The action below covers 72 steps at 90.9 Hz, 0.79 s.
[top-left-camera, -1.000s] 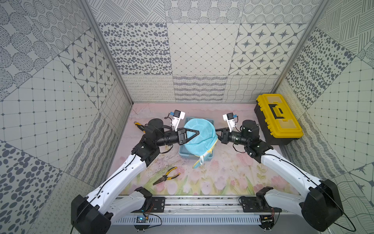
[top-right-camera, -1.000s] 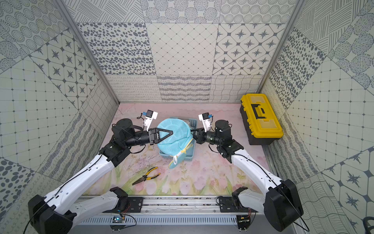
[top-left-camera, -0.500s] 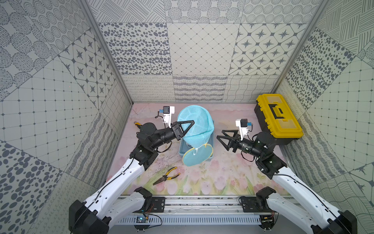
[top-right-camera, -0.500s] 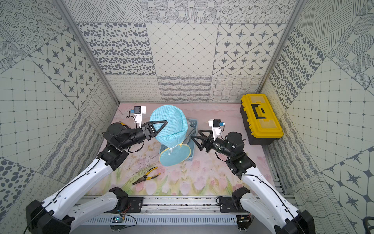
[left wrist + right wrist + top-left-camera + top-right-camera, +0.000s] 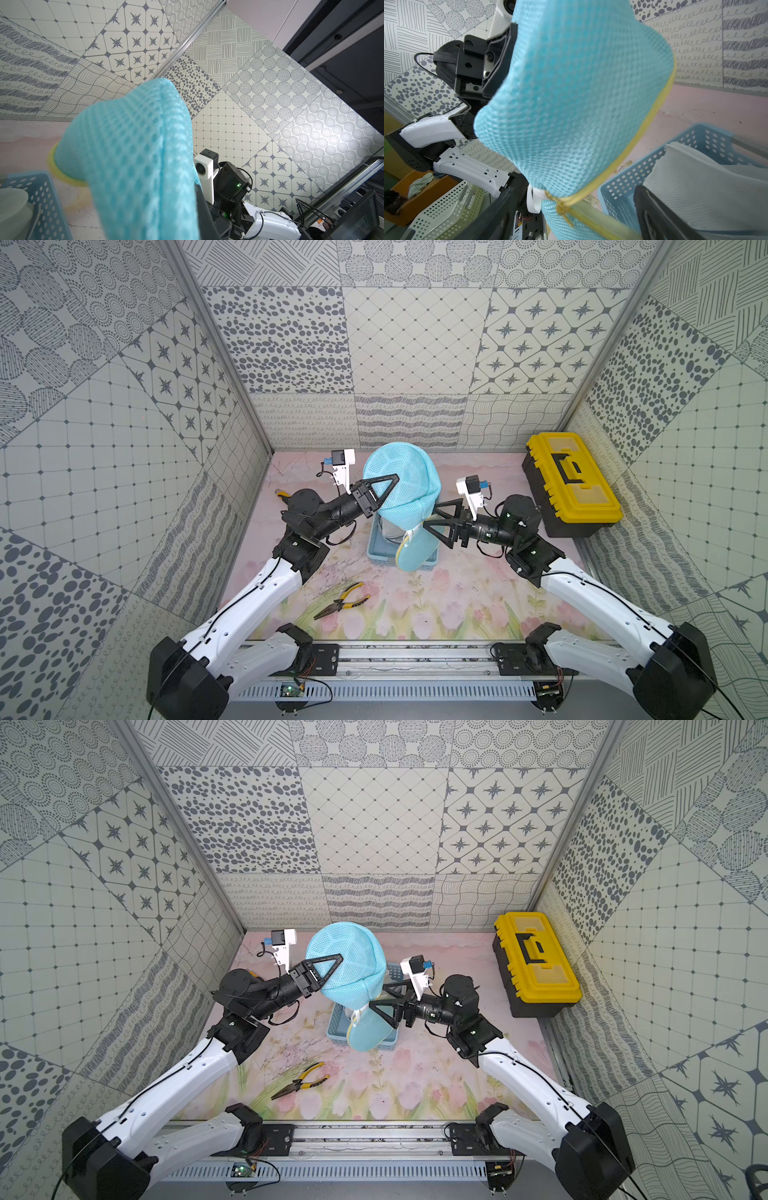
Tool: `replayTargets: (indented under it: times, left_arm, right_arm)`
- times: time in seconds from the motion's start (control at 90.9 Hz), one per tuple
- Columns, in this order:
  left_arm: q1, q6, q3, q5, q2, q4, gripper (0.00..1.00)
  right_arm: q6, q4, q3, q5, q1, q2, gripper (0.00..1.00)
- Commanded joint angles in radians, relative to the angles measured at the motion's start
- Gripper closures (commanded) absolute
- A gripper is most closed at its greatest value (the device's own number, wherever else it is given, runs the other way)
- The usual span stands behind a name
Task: Turn the laundry bag inside out
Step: Turn over the laundry bag.
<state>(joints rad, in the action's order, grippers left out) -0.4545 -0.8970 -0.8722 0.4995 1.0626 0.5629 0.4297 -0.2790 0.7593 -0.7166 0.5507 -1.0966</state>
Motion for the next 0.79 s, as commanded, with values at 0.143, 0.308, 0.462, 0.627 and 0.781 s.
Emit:
replayTargets:
  times: [0.143, 0.308, 0.462, 0.627, 0.781]
  left_arm:
    - [0.005, -0.05, -0.013, 0.034, -0.001, 0.131, 1.0]
    - [0.012, -0.133, -0.004, 0.019, 0.001, 0.199, 1.0]
    - [0.033, -0.297, 0.017, 0.014, 0.03, 0.331, 1.0]
    - [0.051, -0.51, 0.047, -0.016, 0.092, 0.496, 1.0]
    - [0.071, -0.704, 0.067, -0.061, 0.172, 0.644, 1.0]
  right_arm:
    - [0.017, -0.129, 0.05, -0.088, 0.003, -0.058, 1.0]
    - [0.01, -0.054, -0.003, -0.009, 0.001, -0.092, 1.0]
    - [0.027, -0.004, -0.057, 0.079, 0.0, -0.162, 1.0]
    - [0.021, 0.098, -0.042, 0.22, 0.001, -0.197, 1.0]
    - [-0.007, 0.188, -0.012, 0.355, 0.0, -0.174, 1.0]
